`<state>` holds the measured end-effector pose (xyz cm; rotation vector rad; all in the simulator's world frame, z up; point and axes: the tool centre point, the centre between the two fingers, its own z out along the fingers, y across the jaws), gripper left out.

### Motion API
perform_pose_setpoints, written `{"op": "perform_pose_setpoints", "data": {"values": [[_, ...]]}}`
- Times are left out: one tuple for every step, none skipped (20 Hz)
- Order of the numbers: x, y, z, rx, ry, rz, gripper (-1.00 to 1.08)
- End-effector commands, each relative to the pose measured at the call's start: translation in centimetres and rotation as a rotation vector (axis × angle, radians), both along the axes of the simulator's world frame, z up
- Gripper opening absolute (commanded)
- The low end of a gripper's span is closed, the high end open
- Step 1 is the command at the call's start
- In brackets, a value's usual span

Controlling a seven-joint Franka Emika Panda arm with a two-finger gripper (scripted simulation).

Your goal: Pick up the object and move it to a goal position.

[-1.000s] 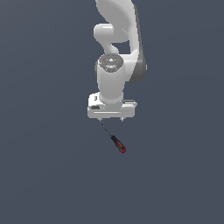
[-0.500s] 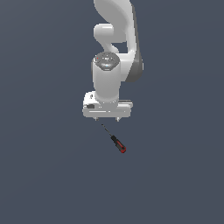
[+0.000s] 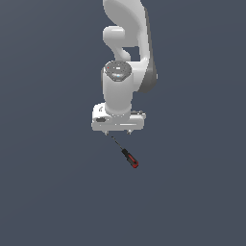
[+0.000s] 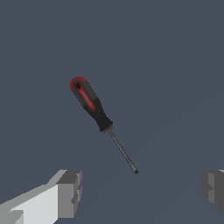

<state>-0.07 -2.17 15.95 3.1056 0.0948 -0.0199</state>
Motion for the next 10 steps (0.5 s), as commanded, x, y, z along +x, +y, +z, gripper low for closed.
{"op": "perform_pose_setpoints", "data": {"values": [[0.1, 0.1, -0.6, 0.001, 0.001, 0.035, 1.0], [0.2, 0.2, -0.8, 0.001, 0.002, 0.052, 1.0], [0.2, 0.2, -1.1, 0.002, 0.002, 0.07, 1.0], [0.3, 0.3, -1.4, 0.002, 0.002, 0.09, 1.0], [0.4, 0.4, -1.8, 0.003, 0.003, 0.112, 1.0], [0.5, 0.4, -2.1, 0.004, 0.003, 0.135, 1.0], [0.5, 0.5, -2.5, 0.005, 0.003, 0.159, 1.0], [0.6, 0.6, -2.9, 0.006, 0.004, 0.185, 1.0], [0.7, 0.7, -3.3, 0.007, 0.004, 0.213, 1.0], [0.8, 0.8, -3.8, 0.009, 0.004, 0.242, 1.0]]}}
